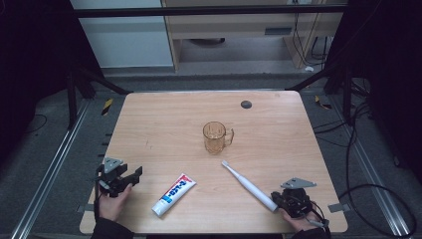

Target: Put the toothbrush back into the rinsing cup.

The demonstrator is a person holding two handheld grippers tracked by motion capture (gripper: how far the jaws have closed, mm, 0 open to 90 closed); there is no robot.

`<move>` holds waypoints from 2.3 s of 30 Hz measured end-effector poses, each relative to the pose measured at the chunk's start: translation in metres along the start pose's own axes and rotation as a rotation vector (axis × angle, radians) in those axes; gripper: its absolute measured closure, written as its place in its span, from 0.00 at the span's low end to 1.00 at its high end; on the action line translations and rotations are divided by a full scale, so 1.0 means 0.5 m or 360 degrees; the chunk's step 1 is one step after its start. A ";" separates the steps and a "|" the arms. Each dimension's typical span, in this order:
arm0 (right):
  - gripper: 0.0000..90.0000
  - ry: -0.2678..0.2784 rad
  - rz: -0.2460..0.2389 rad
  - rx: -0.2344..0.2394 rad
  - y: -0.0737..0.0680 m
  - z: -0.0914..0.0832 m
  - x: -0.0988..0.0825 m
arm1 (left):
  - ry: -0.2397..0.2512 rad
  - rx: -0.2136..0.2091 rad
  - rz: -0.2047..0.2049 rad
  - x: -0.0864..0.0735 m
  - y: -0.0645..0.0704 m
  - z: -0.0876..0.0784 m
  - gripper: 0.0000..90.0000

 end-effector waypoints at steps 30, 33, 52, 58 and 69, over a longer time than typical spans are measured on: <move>0.63 0.0181 -0.0121 0.0086 -0.041 -0.016 0.216 | -0.0052 -0.0010 0.0035 -0.004 0.005 0.016 0.42; 0.61 0.0159 -0.0132 0.0117 -0.059 -0.010 0.235 | -0.0055 -0.0009 0.0037 -0.004 0.005 0.016 0.42; 0.54 -0.0079 -0.0242 0.0166 -0.100 0.048 0.247 | -0.0068 -0.0018 0.0044 -0.005 0.007 0.019 0.42; 0.54 -0.0135 -0.0269 0.0168 -0.098 0.058 0.232 | -0.0071 -0.0019 0.0043 -0.005 0.007 0.020 0.42; 0.55 -0.0268 -0.0337 0.0192 -0.114 0.084 0.202 | -0.0074 -0.0019 0.0046 -0.006 0.007 0.020 0.42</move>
Point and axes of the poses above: each handheld gripper's, and its own axes: z roughly forward along the jaws, x roughly out of its top, y roughly to its right, the point moved 8 cm from there along z, roughly forward along the jaws, and after that the axes turned 11 degrees about -x, right-handed, at the moved point
